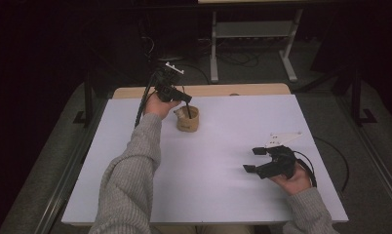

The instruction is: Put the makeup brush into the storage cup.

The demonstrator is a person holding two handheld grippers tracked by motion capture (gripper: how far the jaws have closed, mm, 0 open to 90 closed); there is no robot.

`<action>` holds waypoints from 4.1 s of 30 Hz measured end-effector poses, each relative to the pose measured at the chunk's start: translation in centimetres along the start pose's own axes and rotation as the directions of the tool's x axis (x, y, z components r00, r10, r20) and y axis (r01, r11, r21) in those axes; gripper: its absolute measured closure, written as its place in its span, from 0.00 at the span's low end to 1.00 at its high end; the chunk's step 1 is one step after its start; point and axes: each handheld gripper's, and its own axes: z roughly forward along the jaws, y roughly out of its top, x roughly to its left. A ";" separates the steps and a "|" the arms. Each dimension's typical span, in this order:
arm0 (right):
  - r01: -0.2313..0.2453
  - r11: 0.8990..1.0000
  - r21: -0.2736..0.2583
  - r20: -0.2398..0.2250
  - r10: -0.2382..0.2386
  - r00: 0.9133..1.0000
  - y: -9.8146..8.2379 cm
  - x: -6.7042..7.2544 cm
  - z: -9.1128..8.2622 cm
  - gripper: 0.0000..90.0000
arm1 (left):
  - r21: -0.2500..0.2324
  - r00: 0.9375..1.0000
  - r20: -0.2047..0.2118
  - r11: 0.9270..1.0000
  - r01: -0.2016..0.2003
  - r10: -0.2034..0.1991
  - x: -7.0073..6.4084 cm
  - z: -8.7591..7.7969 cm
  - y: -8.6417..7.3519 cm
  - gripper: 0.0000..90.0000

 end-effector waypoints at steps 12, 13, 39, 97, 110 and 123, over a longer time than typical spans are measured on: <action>-0.006 1.000 -0.011 -0.013 0.006 1.000 0.0 -0.1 -0.2 0.24 | 0.056 0.999 -0.044 0.998 0.001 0.001 0.5 1.2 -0.1 0.91; -0.010 1.000 -0.008 -0.015 0.010 1.000 0.0 0.0 -0.2 0.24 | 0.062 0.999 -0.048 0.998 0.001 0.002 0.5 1.2 -0.1 0.91; -0.003 1.000 -0.004 -0.002 0.003 1.000 0.0 0.1 -0.1 0.24 | 0.038 0.999 -0.050 0.999 -0.001 0.003 0.8 -0.2 -0.2 0.79; -0.049 0.998 -0.034 0.067 0.052 0.996 -0.1 -0.7 -0.8 0.23 | -0.082 1.000 0.021 0.996 -0.019 0.021 -1.9 -4.7 -5.8 0.41; -0.045 0.999 -0.027 0.086 0.048 0.995 -0.1 -0.6 -0.8 0.23 | -0.100 0.998 0.024 0.993 -0.058 0.060 -3.5 -5.4 -6.7 0.37; -0.051 0.998 -0.036 0.089 0.054 0.995 -0.1 -0.6 -1.0 0.23 | -0.134 0.996 0.036 0.988 -0.077 0.082 -4.5 -6.2 -7.5 0.34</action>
